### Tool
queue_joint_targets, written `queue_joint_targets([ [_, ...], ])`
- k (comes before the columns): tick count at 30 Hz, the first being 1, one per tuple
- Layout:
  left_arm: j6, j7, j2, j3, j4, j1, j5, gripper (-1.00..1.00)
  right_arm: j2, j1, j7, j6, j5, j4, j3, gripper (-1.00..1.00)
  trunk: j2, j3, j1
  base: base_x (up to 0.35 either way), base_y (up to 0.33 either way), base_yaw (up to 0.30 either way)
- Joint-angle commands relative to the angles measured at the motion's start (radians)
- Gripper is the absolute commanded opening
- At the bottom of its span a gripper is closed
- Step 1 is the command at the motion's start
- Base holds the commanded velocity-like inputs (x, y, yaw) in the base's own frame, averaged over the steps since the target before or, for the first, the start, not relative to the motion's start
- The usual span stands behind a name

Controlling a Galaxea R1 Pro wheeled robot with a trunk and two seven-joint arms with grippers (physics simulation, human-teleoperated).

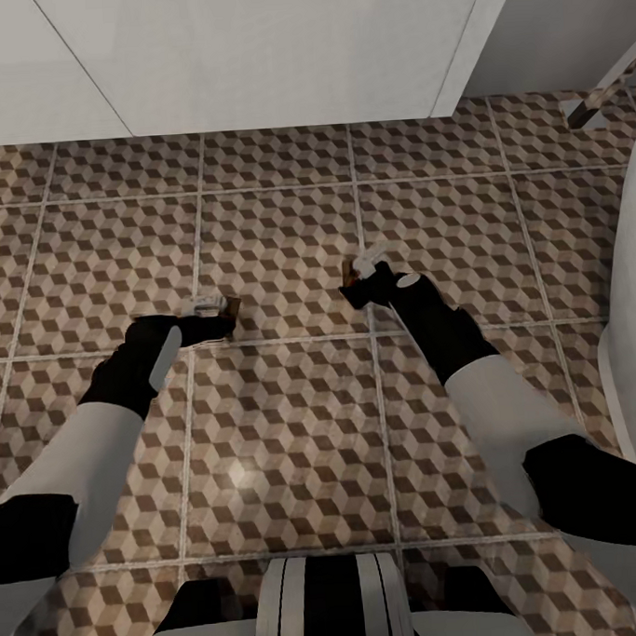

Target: Take the four mousetraps from the cabinet in the bathroom and place them on the bathroom floor. Make sure all four end up on the same floor surface, and ensure that at least two of them are either under or directly next to the same bathroom sink.

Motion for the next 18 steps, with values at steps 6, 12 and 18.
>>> queue_joint_targets([
  [6, 0.008, 0.007, 0.002, -0.004, 0.009, -0.044, 0.007, -1.0, 0.026, -0.021, 0.007, 0.0, 0.01, 0.046, 0.0, -1.0, 0.0, -0.001, 0.0, 0.0, 0.0, 0.0],
  [12, 0.006, -0.004, 0.006, -0.005, -0.02, -0.052, 0.007, -1.0, 0.034, -0.024, 0.017, -0.036, 0.008, 0.052, 0.006, -1.0, 0.0, -0.001, 0.0, 0.0, 0.0, 0.0],
  [18, 0.011, -0.021, 0.032, -0.013, -0.188, -0.053, 0.01, -1.0, 0.029, -0.025, 0.051, -0.052, 0.008, 0.052, 0.005, -1.0, 0.0, -0.001, 0.0, 0.0, 0.0, 0.0],
])
